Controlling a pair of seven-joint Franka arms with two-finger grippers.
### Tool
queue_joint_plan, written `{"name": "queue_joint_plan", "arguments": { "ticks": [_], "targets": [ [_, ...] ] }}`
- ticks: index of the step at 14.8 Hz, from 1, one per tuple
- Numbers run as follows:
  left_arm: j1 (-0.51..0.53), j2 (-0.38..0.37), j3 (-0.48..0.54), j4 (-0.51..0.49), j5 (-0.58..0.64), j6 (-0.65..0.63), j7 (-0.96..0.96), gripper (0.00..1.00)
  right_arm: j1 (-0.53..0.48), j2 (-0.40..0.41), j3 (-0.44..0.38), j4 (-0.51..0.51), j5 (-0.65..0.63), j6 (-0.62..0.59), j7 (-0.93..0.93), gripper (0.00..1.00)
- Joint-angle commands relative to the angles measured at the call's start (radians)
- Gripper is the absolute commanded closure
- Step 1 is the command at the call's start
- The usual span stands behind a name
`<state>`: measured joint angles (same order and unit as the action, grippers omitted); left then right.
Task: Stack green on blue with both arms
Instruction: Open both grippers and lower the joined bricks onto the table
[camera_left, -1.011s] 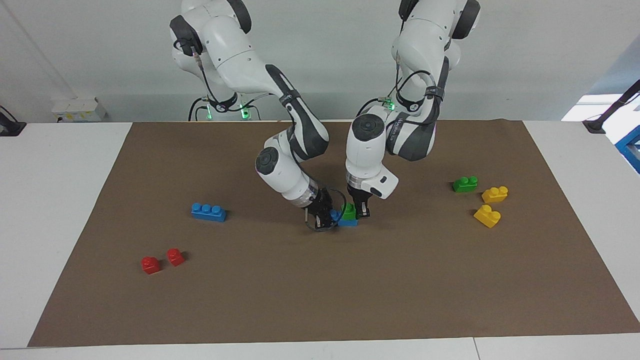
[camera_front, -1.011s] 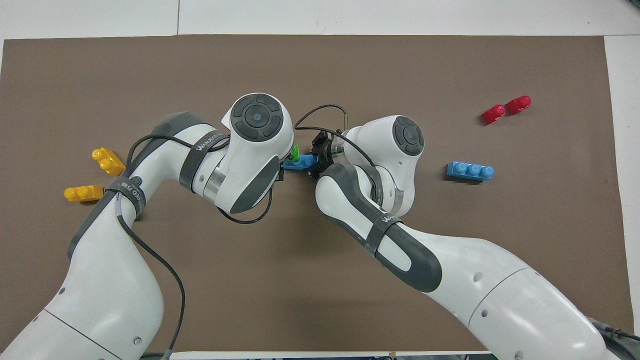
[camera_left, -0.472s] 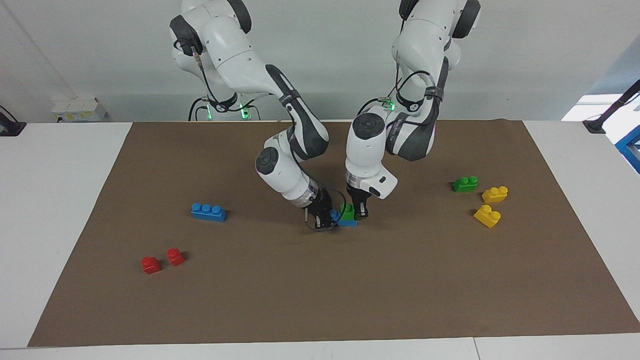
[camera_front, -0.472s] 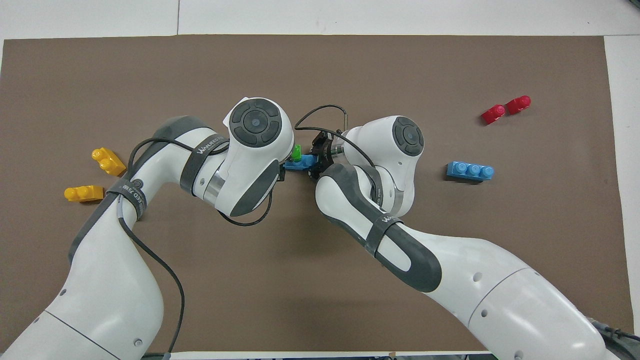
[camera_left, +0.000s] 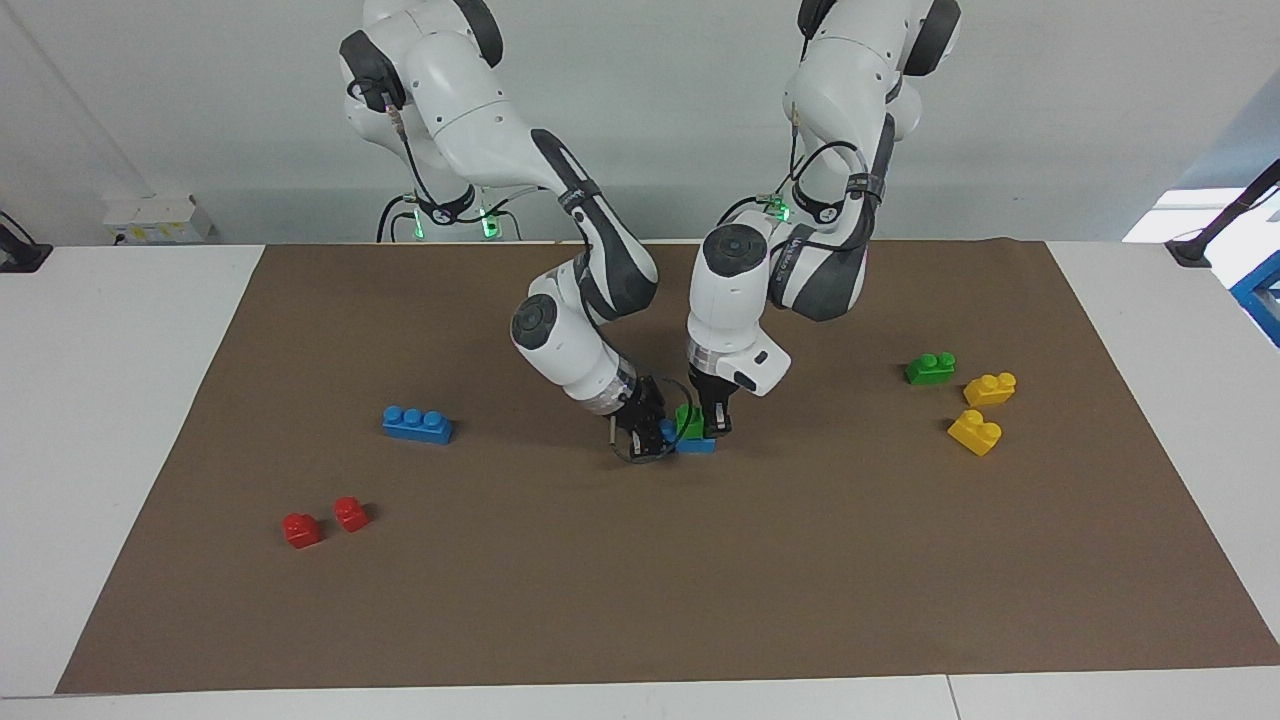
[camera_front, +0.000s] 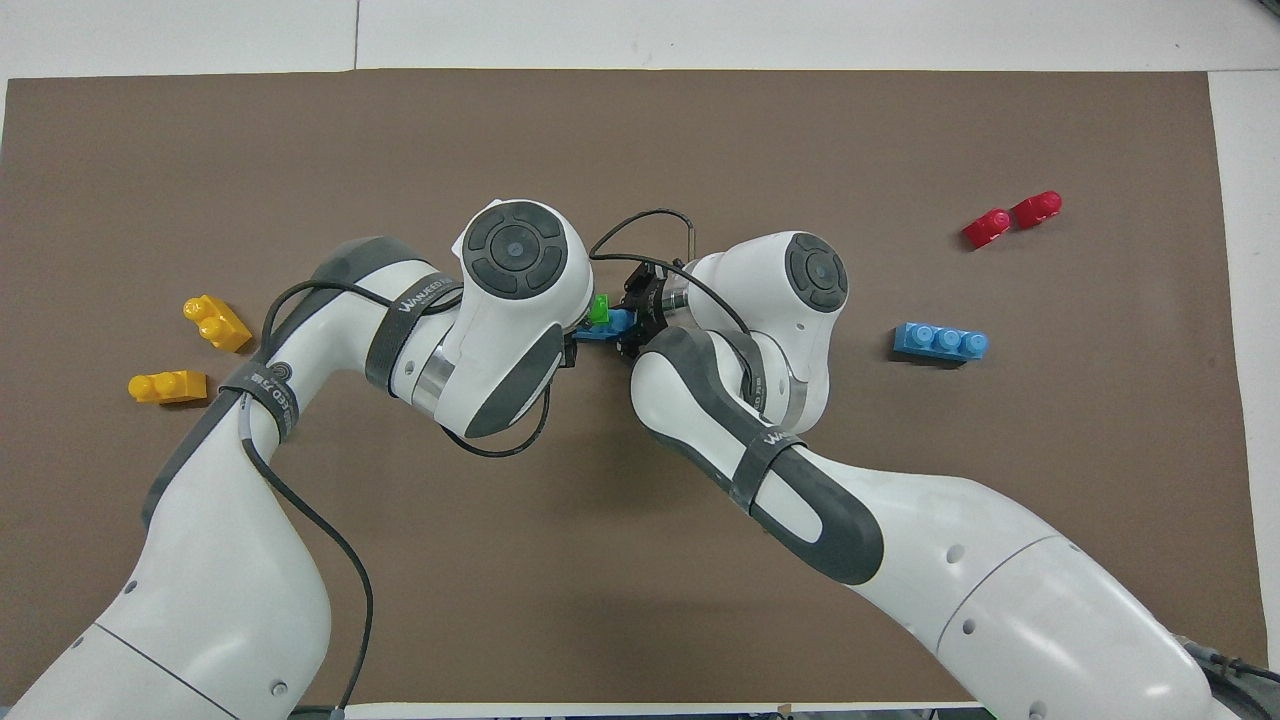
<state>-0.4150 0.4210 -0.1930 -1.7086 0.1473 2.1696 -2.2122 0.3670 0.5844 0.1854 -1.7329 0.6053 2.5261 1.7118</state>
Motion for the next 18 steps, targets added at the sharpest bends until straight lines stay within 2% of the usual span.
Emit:
{"name": "queue_joint_plan", "arguments": {
  "ticks": [1,5,9,13,14,15,18],
  "targets": [
    [-0.016,0.012,0.012,-0.043,-0.017,-0.028,0.0,1.0,-0.005,0.008,-0.014,-0.042,-0.024,0.033,0.015,1.0],
    [-0.015,0.013,0.017,-0.063,-0.018,0.041,-0.011,1.0,-0.007,0.008,-0.014,-0.045,-0.024,0.037,0.014,1.0],
    [-0.016,-0.005,0.018,-0.187,-0.017,0.197,-0.008,1.0,-0.008,0.008,-0.014,-0.05,-0.024,0.04,0.014,1.0],
    [-0.016,-0.005,0.015,-0.186,-0.017,0.199,0.003,1.0,-0.01,0.006,-0.014,-0.053,-0.024,0.048,0.012,1.0],
    [-0.018,-0.005,0.015,-0.181,-0.017,0.193,0.003,0.44,-0.008,0.006,-0.014,-0.054,-0.024,0.051,0.012,1.0],
    [-0.018,-0.005,0.015,-0.177,-0.017,0.19,0.003,0.0,-0.01,0.006,-0.014,-0.054,-0.024,0.052,0.012,1.0],
    [-0.018,-0.007,0.014,-0.16,-0.017,0.168,0.002,0.0,-0.014,0.006,-0.014,-0.056,-0.019,0.052,0.014,1.0]
  ]
}}
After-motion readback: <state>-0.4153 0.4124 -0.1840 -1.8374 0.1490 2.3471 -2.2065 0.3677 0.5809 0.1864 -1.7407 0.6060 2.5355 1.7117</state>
